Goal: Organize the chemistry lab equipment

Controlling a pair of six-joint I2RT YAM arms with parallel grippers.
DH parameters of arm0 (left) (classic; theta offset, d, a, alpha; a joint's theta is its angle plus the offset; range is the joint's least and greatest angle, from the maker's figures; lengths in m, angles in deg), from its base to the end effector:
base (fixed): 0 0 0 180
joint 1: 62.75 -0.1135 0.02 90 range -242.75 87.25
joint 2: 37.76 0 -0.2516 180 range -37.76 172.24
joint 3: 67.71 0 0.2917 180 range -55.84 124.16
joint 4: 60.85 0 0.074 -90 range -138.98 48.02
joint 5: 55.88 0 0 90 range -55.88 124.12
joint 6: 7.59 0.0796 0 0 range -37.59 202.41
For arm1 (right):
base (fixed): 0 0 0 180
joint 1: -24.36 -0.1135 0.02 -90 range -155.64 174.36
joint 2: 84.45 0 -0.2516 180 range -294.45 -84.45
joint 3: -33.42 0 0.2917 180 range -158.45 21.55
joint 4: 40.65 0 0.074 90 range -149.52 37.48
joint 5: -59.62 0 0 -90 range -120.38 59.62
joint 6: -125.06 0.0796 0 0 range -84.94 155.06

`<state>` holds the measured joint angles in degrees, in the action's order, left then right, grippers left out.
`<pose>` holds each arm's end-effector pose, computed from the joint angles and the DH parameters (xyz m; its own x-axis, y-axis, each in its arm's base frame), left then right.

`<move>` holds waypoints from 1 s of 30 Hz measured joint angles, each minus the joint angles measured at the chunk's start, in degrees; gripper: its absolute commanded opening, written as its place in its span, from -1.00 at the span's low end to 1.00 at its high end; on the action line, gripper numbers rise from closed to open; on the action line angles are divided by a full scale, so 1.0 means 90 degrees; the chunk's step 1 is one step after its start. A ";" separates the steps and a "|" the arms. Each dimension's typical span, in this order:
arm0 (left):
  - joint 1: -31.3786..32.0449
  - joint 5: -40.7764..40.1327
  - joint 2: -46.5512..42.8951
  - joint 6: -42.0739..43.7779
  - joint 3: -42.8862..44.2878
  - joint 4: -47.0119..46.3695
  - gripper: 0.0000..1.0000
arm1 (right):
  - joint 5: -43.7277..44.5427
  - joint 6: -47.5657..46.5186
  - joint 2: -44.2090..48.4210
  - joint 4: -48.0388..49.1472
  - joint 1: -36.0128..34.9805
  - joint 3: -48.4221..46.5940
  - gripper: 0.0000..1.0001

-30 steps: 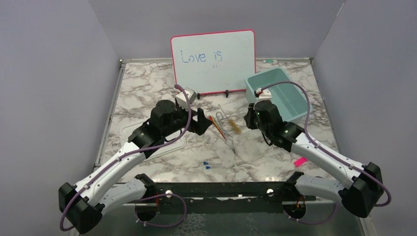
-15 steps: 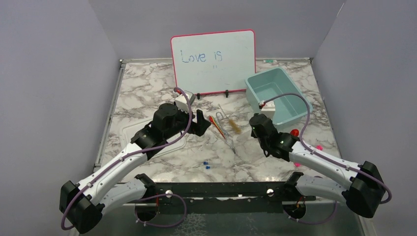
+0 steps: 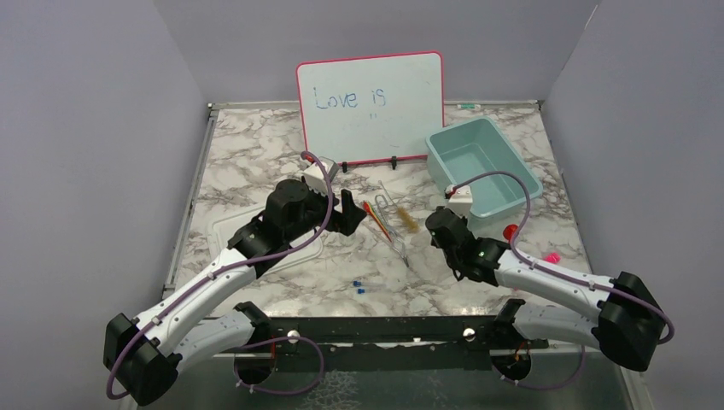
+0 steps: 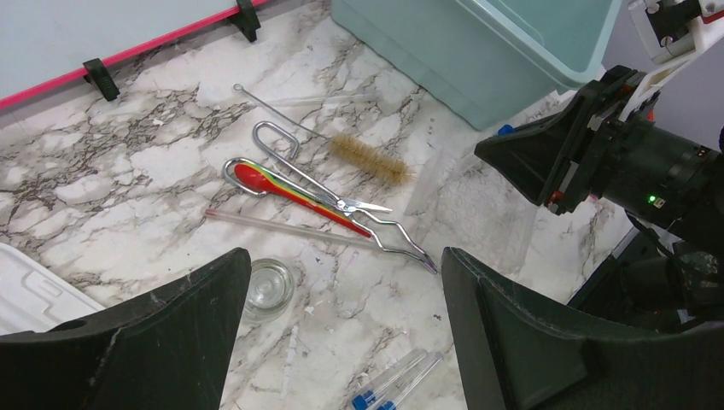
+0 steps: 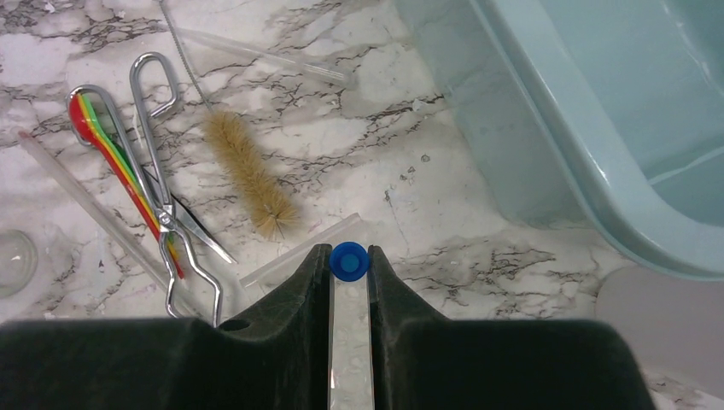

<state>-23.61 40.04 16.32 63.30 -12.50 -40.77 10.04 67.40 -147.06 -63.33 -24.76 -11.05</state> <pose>0.2344 -0.2014 0.2733 -0.4683 -0.0387 -0.8827 0.5823 0.7379 -0.3413 0.2244 0.1804 0.1581 -0.4976 0.0474 -0.8661 0.0139 0.9988 0.0467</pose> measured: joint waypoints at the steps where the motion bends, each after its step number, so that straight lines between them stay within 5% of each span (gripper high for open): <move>1: 0.0000 0.0000 0.0000 0.0000 0.0000 0.0000 0.70 | 0.0051 0.0034 -0.0017 0.0022 -0.0024 0.0019 -0.82; 23: 0.0000 -0.0005 0.0063 -0.0005 -0.0002 -0.0039 0.70 | 0.0787 0.0432 -0.0593 0.0908 -0.0214 0.0534 -0.75; 27: 0.0000 -0.0007 0.0063 -0.0005 -0.0002 -0.0039 0.70 | 0.0784 0.0430 -0.0738 0.1154 -0.0214 0.0556 -0.58; 30: 0.0000 -0.0005 0.0063 -0.0007 -0.0002 -0.0039 0.70 | 0.0789 0.0452 -0.0750 0.1275 -0.0214 0.0600 -0.18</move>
<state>-23.61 39.99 16.89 63.23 -12.53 -41.12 17.15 71.46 -153.81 -51.86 -26.69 -5.65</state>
